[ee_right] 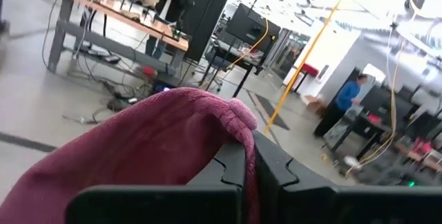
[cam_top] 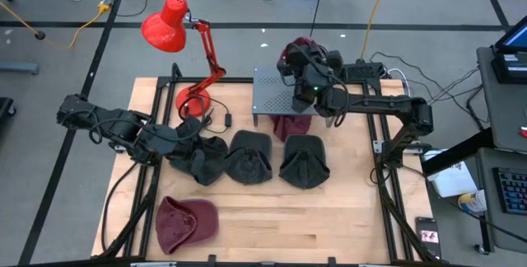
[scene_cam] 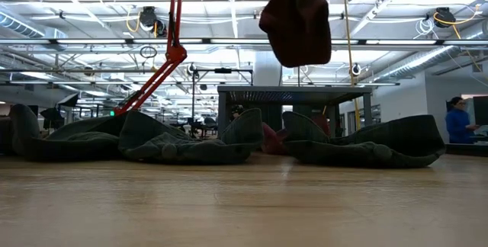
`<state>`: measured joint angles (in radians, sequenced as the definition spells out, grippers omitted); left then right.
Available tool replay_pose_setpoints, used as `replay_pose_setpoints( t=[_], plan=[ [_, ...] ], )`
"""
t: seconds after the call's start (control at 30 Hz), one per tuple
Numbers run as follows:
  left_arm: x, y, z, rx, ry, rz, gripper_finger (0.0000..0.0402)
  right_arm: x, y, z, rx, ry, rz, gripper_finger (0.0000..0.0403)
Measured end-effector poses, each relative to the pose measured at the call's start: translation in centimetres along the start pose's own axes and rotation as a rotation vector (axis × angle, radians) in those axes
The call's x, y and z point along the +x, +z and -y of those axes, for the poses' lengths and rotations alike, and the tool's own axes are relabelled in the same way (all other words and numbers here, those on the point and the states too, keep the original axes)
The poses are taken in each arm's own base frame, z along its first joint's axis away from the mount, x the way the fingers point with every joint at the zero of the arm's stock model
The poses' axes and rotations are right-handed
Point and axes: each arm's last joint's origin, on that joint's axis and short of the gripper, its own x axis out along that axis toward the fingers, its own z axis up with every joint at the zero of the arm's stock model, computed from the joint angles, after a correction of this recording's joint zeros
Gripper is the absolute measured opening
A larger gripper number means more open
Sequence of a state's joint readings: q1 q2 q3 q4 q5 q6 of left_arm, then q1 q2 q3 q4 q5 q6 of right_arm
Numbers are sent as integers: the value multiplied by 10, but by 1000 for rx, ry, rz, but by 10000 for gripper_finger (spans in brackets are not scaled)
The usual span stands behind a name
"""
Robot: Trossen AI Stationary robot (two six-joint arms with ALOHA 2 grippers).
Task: Pick & Place hat
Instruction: Put the bottom right cap on the shelf
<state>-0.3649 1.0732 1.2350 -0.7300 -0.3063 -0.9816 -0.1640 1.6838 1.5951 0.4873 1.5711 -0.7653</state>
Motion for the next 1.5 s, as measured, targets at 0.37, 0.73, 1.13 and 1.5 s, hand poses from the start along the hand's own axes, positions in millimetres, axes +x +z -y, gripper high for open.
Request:
replay_pose_setpoints(
  t=[0.37, 0.73, 1.13, 1.5],
  plan=[
    [0, 0, 0, 11, 0, -1, 97, -11, -19, -6, -380, 28, 21, 0],
    [0, 0, 0, 27, 4, 8, 97, -14, -14, 36, -504, 33, 28, 0],
    [1, 6, 1, 18, -43, 2, 97, -22, -17, 62, -863, 249, 187, 0],
    [2, 13, 3, -32, -83, 44, 97, 8, -49, 97, -976, 328, 42, 0]
  ],
)
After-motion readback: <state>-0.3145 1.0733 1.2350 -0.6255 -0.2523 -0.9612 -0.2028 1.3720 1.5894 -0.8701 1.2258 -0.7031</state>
